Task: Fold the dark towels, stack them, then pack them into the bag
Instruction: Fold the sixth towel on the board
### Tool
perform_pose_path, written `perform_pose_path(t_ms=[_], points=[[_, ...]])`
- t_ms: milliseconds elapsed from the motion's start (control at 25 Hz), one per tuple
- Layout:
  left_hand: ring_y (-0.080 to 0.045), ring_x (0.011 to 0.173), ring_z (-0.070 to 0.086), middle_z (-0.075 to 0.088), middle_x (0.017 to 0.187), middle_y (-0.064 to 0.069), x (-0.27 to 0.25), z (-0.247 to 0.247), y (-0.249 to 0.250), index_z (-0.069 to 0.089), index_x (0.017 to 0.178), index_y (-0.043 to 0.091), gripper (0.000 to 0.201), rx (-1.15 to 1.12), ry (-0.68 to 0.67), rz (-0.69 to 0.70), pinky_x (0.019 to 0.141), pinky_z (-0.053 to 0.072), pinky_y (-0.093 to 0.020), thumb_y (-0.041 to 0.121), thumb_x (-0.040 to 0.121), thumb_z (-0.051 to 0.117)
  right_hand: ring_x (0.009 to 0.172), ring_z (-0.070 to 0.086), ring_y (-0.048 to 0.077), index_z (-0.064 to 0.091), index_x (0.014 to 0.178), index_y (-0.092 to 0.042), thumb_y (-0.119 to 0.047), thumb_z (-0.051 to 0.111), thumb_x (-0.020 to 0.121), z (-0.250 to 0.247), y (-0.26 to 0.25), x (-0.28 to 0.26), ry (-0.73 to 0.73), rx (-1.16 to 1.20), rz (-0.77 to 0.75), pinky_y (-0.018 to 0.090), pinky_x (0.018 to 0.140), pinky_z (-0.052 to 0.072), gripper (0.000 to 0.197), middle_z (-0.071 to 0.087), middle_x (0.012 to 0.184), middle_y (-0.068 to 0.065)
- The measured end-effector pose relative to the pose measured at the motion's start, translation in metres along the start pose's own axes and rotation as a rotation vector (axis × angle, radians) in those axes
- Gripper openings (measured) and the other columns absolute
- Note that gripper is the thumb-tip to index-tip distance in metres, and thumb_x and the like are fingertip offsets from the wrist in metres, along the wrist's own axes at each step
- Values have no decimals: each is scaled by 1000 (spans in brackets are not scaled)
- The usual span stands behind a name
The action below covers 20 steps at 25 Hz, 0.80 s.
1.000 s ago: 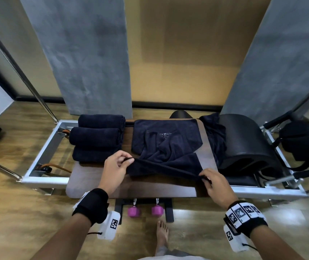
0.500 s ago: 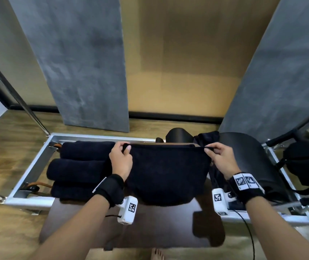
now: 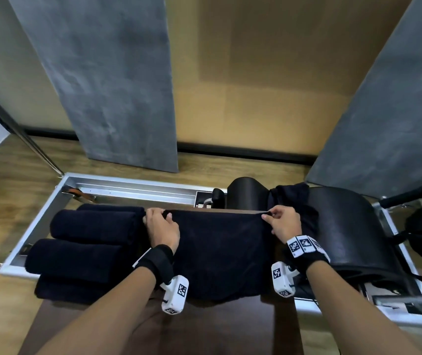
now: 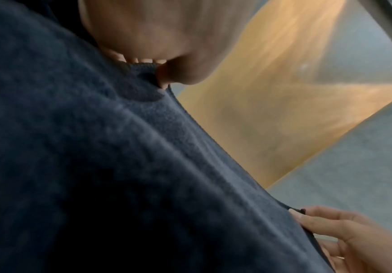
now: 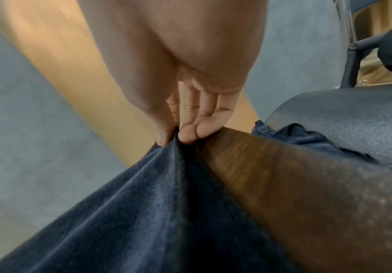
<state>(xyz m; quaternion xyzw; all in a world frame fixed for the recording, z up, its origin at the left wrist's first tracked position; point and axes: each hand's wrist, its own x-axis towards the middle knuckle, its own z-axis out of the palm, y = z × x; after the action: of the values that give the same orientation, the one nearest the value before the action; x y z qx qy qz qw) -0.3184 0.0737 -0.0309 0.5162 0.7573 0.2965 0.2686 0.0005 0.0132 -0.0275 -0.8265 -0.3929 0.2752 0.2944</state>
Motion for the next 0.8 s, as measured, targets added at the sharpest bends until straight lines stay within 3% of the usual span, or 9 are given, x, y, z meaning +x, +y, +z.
perform_pose_path(t_ms=[160, 280, 440, 560, 680, 800], points=[[-32, 120, 49, 54, 121, -12, -1, 0, -4, 65, 100, 3, 8, 21, 6, 19, 106, 39, -39, -3, 100, 59, 93, 68, 24, 76, 107, -26, -25, 84, 86, 5, 4, -6, 0, -104, -36, 42, 87, 58, 23, 65, 84, -5], [-31, 116, 53, 56, 114, -7, -4, -3, -1, 62, 103, 9, 21, -59, 10, 30, 106, 45, -45, -11, 95, 60, 83, 64, 21, 75, 89, -22, -22, 84, 86, 6, 6, -14, 56, -159, -109, 36, 76, 53, 9, 60, 79, -7], [-29, 112, 58, 55, 112, -2, -16, -16, 9, 61, 117, 11, 31, -135, 0, 17, 103, 50, -46, -11, 95, 62, 77, 61, 15, 63, 78, -21, -13, 84, 84, 1, 8, -24, 71, -89, -122, 32, 73, 49, 23, 63, 83, -8], [-26, 109, 59, 55, 114, -2, -30, -32, 17, 65, 121, 11, 27, -139, 42, 115, 101, 47, -40, -3, 98, 64, 64, 64, 17, 66, 83, -21, -4, 82, 85, -16, 1, -32, 89, 131, -156, 32, 66, 54, 24, 72, 78, -1], [-21, 103, 58, 54, 111, -1, -47, -59, 29, 70, 120, 11, 23, -201, 74, 223, 95, 43, -30, 2, 100, 65, 63, 65, 15, 76, 110, -27, -2, 77, 89, -45, -8, -50, 156, 252, -228, 34, 71, 58, 32, 73, 79, -2], [-14, 92, 56, 55, 107, -3, -62, -98, 38, 74, 107, 10, 13, -289, 111, 316, 86, 34, -14, 2, 97, 70, 48, 55, 10, 82, 92, -29, -3, 74, 92, -79, -14, -77, 182, 322, -307, 28, 58, 51, 27, 69, 62, -6]])
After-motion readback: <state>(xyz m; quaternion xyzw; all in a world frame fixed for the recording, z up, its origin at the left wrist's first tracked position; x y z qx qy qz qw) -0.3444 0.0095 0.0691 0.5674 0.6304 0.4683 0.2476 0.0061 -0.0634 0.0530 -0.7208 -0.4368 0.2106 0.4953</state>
